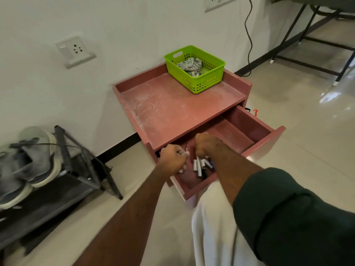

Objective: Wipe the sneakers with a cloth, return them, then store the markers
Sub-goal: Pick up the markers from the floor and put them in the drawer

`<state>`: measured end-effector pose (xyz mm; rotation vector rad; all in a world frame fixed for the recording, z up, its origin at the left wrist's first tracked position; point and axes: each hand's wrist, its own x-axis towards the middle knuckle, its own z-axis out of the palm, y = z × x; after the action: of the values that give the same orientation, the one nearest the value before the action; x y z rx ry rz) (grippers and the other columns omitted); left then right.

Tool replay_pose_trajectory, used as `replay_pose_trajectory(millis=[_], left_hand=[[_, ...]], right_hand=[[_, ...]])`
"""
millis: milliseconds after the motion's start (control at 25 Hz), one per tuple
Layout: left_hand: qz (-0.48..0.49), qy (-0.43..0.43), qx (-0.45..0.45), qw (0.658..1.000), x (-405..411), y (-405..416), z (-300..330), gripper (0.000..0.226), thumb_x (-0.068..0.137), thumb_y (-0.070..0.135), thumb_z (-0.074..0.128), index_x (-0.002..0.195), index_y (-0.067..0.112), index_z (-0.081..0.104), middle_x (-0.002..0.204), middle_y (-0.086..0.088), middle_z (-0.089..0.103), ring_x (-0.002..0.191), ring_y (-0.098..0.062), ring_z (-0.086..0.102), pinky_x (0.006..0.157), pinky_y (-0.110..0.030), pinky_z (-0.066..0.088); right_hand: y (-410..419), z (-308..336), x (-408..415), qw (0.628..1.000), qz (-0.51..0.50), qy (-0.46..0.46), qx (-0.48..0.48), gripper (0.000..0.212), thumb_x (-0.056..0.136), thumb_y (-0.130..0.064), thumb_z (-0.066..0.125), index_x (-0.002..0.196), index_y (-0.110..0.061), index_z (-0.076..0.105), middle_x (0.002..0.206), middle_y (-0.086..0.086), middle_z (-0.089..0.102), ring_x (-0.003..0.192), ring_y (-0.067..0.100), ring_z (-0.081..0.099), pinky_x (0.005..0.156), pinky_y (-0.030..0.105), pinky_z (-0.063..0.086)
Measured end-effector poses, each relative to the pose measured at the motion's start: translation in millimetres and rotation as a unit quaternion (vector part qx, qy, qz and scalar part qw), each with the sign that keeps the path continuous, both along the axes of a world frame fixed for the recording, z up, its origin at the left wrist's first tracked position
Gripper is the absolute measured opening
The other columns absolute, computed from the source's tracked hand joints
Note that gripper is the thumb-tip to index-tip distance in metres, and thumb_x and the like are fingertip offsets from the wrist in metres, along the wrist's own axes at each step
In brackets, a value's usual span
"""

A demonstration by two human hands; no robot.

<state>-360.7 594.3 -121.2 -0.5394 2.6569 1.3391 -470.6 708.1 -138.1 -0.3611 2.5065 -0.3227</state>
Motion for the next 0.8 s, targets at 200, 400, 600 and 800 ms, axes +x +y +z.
replay_pose_trajectory(millis=[200, 400, 600, 800], left_hand=[[0.012, 0.007, -0.061, 0.998, 80, -88, 34, 0.017, 0.089, 0.013, 0.065, 0.075, 0.005, 0.064, 0.068, -0.01, 0.068, 0.062, -0.017, 0.069, 0.066, -0.034, 0.058], [0.125, 0.012, -0.123, 0.984, 184, -185, 59, 0.03, 0.093, 0.022, 0.064, 0.067, 0.006, 0.064, 0.062, -0.007, 0.068, 0.052, -0.014, 0.065, 0.056, -0.024, 0.054], [0.236, 0.031, -0.112, 0.965, 295, -262, 75, 0.036, 0.096, 0.028, 0.063, 0.075, -0.001, 0.066, 0.065, -0.008, 0.07, 0.049, -0.013, 0.066, 0.055, -0.021, 0.053], [0.332, -0.012, -0.116, 0.936, 414, -332, 46, 0.036, 0.096, 0.029, 0.062, 0.075, 0.001, 0.067, 0.069, -0.007, 0.071, 0.05, -0.009, 0.066, 0.048, -0.018, 0.046]], right_hand=[[-30, 47, 58, 0.99, 0.109, -0.069, -0.048, 0.015, 0.065, -0.009, 0.086, 0.075, -0.01, 0.074, 0.068, 0.008, 0.075, 0.058, 0.018, 0.069, 0.062, 0.037, 0.062], [-107, 66, 148, 0.96, 0.092, -0.104, -0.243, 0.012, 0.079, 0.004, 0.068, 0.087, -0.005, 0.068, 0.07, 0.008, 0.072, 0.046, 0.01, 0.063, 0.044, 0.022, 0.048], [-225, 61, 251, 0.929, 0.111, -0.148, -0.32, 0.016, 0.08, 0.004, 0.072, 0.082, -0.011, 0.065, 0.075, 0.015, 0.07, 0.058, 0.018, 0.066, 0.056, 0.033, 0.056], [-351, 49, 377, 0.924, 0.15, -0.16, -0.313, 0.017, 0.08, -0.003, 0.075, 0.071, -0.016, 0.067, 0.077, 0.012, 0.075, 0.065, 0.021, 0.074, 0.062, 0.039, 0.064]])
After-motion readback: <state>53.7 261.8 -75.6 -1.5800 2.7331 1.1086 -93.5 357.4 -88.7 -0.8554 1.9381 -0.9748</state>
